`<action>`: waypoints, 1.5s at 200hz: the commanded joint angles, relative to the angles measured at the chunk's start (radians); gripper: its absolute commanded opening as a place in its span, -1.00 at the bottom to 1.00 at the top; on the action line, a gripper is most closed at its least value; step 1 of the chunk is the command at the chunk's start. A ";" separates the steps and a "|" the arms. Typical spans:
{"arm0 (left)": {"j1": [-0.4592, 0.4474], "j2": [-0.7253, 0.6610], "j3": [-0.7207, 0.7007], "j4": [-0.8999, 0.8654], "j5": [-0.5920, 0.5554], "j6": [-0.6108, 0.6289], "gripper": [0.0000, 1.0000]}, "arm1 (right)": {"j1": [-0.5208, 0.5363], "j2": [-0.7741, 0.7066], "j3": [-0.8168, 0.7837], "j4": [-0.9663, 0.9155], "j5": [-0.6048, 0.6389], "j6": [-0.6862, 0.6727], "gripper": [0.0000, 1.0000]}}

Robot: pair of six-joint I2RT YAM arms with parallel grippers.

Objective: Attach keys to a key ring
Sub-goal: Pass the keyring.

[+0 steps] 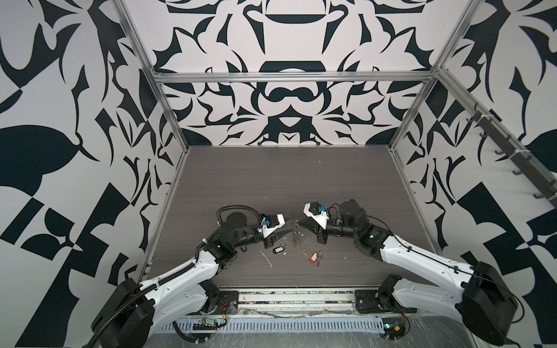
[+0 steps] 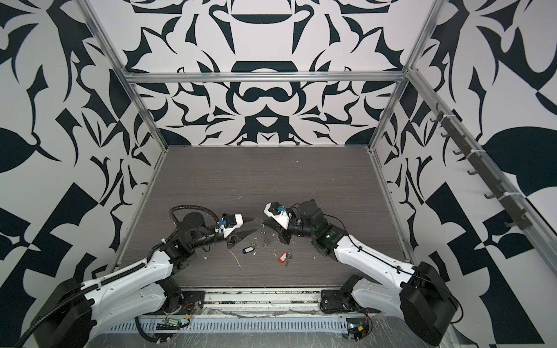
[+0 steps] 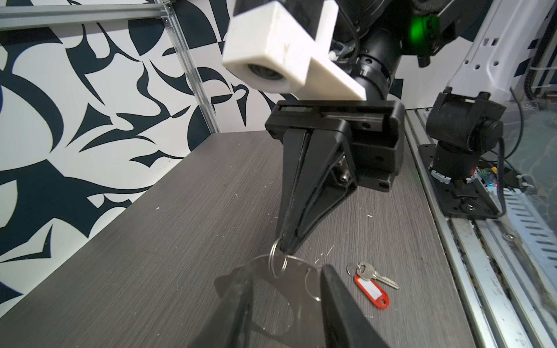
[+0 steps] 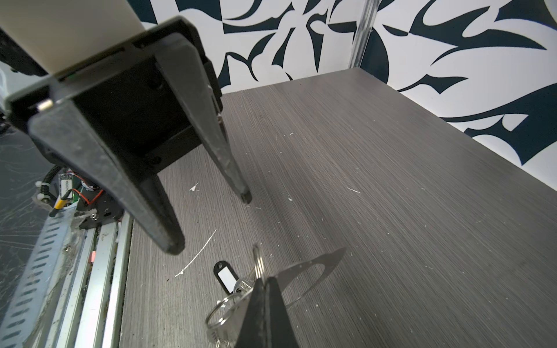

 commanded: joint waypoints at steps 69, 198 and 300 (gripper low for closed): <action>-0.001 0.057 0.147 -0.168 0.020 0.074 -0.35 | 0.055 -0.032 0.096 -0.139 0.065 -0.082 -1.00; -0.001 0.112 0.179 -0.208 0.038 0.090 -0.54 | 0.065 -0.046 0.092 -0.147 0.067 -0.104 -1.00; -0.001 0.122 0.192 -0.225 0.052 0.090 -0.74 | 0.067 -0.070 0.072 -0.127 0.067 -0.106 -1.00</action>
